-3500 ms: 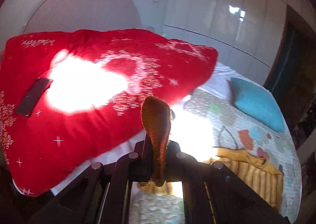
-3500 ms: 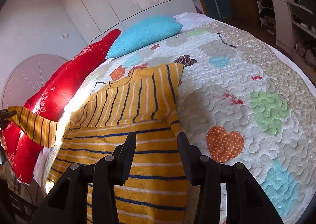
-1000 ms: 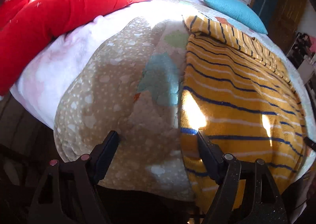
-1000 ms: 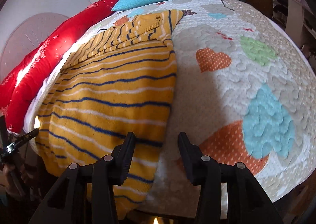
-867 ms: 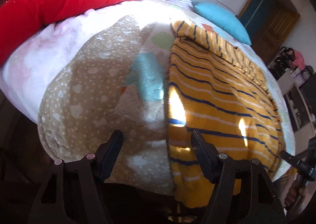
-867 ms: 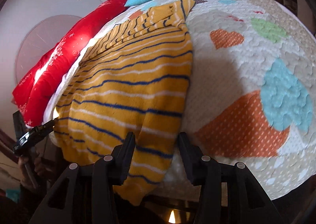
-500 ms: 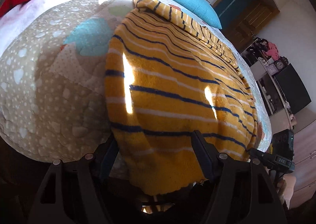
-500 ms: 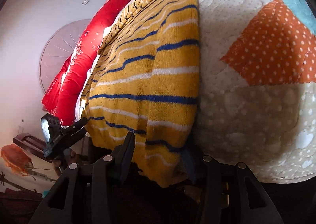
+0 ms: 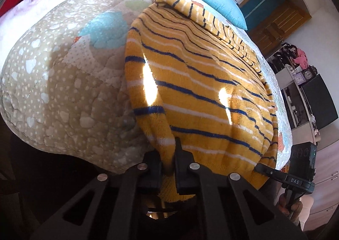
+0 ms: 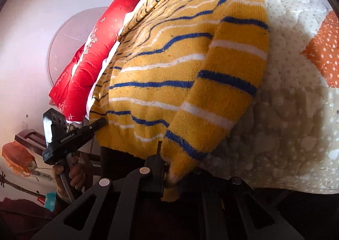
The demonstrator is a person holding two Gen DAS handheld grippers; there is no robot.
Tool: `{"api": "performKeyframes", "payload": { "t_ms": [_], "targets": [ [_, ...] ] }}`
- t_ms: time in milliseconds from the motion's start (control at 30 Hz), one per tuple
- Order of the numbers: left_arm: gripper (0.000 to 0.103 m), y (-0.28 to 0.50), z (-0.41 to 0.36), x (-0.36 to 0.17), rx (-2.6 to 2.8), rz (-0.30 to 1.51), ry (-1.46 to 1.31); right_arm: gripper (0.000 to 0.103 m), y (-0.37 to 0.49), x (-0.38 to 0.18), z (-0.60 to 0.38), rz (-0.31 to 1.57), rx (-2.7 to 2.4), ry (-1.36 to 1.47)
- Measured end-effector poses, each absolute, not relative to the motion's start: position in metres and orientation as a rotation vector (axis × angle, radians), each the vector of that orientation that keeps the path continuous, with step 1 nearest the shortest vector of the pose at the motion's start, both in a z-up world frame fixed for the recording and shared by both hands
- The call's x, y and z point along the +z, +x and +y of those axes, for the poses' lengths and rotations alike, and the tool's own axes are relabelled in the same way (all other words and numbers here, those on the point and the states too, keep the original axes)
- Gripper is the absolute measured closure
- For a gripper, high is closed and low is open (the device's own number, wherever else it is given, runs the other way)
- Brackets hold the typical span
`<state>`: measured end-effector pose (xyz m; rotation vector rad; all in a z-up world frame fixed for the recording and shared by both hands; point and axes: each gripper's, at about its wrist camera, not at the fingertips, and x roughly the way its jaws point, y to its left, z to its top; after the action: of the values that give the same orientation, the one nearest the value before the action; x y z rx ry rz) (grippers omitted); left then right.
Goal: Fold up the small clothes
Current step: 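Grasp the sweater hem with the right tool and lift it, then grasp the hem with the left tool while the right tool holds it, fold toward collar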
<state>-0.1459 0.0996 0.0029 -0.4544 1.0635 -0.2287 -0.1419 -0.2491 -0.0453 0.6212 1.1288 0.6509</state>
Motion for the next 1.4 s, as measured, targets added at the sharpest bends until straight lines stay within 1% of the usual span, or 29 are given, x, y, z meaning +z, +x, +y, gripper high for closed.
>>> {"api": "performKeyframes", "payload": {
  "t_ms": [133,233,333,433,600,700,833,933,1067,1167,1233,1267,1300,1333,1367,1400],
  "targets": [
    [0.095,-0.163,0.097,0.026,-0.261,1.016,-0.432,0.094,-0.166,-0.024,-0.265,1.096,0.697,0.602],
    [0.095,-0.172,0.097,0.036,-0.282,0.99,-0.44,0.095,-0.175,-0.019,-0.277,1.076,0.694,0.656],
    [0.095,-0.169,0.096,0.04,-0.279,0.979,-0.46,0.094,-0.172,-0.017,-0.281,1.062,0.701,0.686],
    [0.095,-0.157,0.102,0.051,-0.285,0.948,-0.48,0.094,-0.156,0.001,-0.279,1.013,0.729,0.669],
    [0.095,-0.103,0.108,0.084,-0.263,0.839,-0.438,0.094,-0.098,0.046,-0.279,0.876,0.731,0.618],
    [0.095,-0.047,0.104,0.101,-0.241,0.796,-0.382,0.094,-0.051,0.07,-0.283,0.812,0.678,0.571],
    [0.095,0.034,0.089,0.111,-0.215,0.798,-0.375,0.094,0.017,0.083,-0.287,0.778,0.608,0.601],
    [0.095,0.087,0.079,0.108,-0.194,0.825,-0.38,0.094,0.064,0.078,-0.298,0.782,0.553,0.665],
    [0.095,0.141,0.067,0.09,-0.165,0.889,-0.349,0.094,0.113,0.053,-0.305,0.828,0.474,0.746],
    [0.095,0.169,0.062,0.073,-0.162,0.939,-0.344,0.094,0.138,0.03,-0.317,0.861,0.448,0.835],
    [0.094,0.18,0.063,0.063,-0.17,0.964,-0.362,0.091,0.154,0.014,-0.325,0.881,0.438,0.91],
    [0.091,0.186,0.065,0.059,-0.169,0.976,-0.385,0.091,0.16,0.007,-0.328,0.89,0.428,0.95],
    [0.091,0.192,0.069,0.055,-0.174,0.984,-0.422,0.09,0.165,0.001,-0.332,0.895,0.427,0.989],
    [0.09,0.197,0.072,0.051,-0.189,0.987,-0.471,0.087,0.17,-0.004,-0.335,0.897,0.428,1.026],
    [0.086,0.201,0.077,0.048,-0.205,0.992,-0.521,0.081,0.175,-0.008,-0.337,0.898,0.425,1.056],
    [0.082,0.205,0.082,0.046,-0.218,0.993,-0.562,0.078,0.18,-0.011,-0.34,0.893,0.423,1.08]
  ]
}}
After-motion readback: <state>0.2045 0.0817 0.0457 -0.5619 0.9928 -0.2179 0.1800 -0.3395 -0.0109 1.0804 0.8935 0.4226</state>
